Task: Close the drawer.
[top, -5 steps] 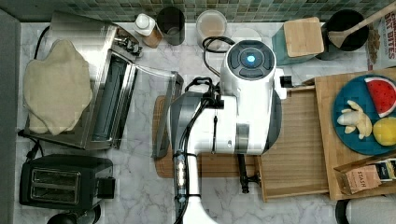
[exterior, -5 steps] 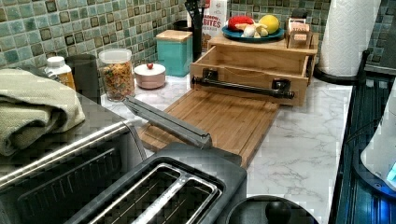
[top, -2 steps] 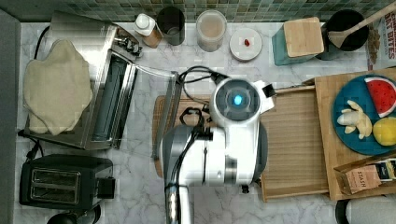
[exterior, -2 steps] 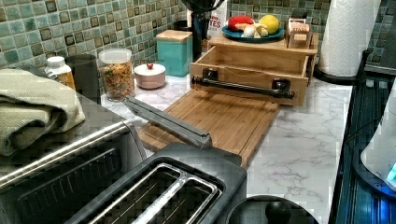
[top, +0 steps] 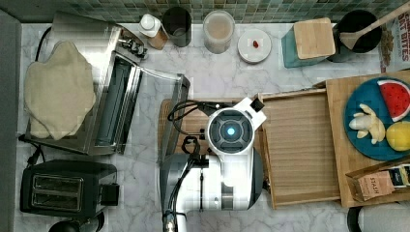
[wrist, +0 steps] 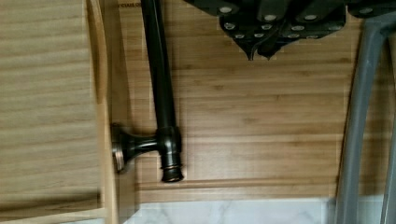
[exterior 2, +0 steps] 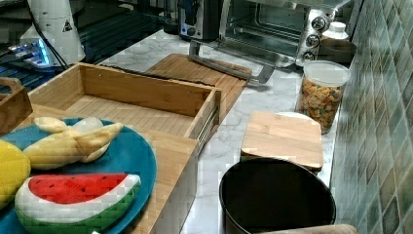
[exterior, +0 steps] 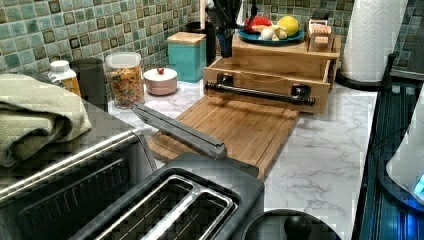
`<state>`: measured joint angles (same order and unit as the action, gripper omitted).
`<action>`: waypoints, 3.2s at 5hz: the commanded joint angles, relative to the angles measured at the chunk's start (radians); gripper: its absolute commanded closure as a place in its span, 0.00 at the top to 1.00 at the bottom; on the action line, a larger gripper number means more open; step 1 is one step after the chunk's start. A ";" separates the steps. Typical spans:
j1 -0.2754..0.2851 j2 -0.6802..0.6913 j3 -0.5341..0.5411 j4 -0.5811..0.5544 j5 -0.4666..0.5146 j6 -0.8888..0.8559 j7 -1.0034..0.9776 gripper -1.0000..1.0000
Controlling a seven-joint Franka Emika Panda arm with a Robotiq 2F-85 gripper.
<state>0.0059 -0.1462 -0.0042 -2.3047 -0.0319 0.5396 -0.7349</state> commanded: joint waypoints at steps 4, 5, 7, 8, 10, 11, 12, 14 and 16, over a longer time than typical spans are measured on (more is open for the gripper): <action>-0.037 0.174 -0.039 -0.200 -0.027 0.346 -0.235 0.00; -0.089 0.174 -0.004 -0.224 -0.041 0.368 -0.235 0.00; -0.083 0.164 -0.079 -0.228 -0.098 0.391 -0.254 0.00; -0.103 0.170 -0.127 -0.228 -0.119 0.455 -0.296 0.00; -0.180 0.200 -0.184 -0.194 -0.016 0.537 -0.504 0.00; -0.229 0.226 -0.193 -0.146 0.032 0.553 -0.564 0.00; -0.261 0.259 -0.238 -0.048 -0.010 0.487 -0.523 0.00; -0.359 0.368 -0.304 0.148 0.179 0.445 -0.838 0.00; -0.441 0.479 -0.335 0.372 0.075 0.336 -0.905 0.00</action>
<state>-0.3303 0.3279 -0.2115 -2.1680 0.1049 0.8105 -1.5986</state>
